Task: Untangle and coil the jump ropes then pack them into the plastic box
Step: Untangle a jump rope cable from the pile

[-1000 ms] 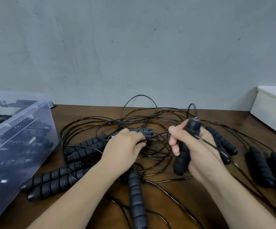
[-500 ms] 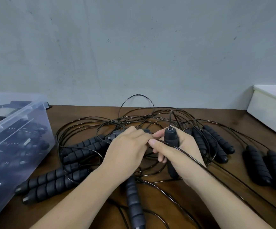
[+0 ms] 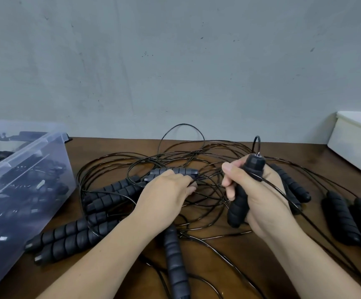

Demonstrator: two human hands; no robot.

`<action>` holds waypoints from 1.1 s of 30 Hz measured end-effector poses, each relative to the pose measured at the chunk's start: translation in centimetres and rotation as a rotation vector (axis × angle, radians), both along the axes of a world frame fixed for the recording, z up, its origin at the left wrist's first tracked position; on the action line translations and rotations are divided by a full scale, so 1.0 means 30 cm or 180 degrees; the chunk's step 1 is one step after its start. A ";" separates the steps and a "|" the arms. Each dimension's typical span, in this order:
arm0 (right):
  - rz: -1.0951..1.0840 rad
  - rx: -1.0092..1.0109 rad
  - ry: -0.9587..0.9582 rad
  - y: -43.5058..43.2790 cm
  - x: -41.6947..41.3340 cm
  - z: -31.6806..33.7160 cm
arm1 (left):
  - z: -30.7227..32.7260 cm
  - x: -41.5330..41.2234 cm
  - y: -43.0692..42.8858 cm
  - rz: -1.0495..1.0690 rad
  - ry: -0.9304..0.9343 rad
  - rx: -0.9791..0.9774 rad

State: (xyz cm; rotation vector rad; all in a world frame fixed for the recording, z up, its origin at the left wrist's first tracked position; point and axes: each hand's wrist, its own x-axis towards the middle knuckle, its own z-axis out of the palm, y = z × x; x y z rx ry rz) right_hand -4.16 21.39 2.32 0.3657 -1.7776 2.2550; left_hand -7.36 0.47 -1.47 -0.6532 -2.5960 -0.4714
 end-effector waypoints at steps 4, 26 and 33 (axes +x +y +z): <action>-0.0149 0.0501 0.0086 -0.006 -0.006 -0.023 | 0.032 0.027 0.009 -0.0034 0.0221 0.0187; -0.0116 -0.0004 -0.0154 0.009 -0.006 0.001 | -0.008 0.002 0.011 -0.0096 0.0016 0.0138; 0.0046 0.0972 0.0017 -0.042 0.009 -0.051 | 0.023 0.045 0.023 -0.0279 0.0262 0.0317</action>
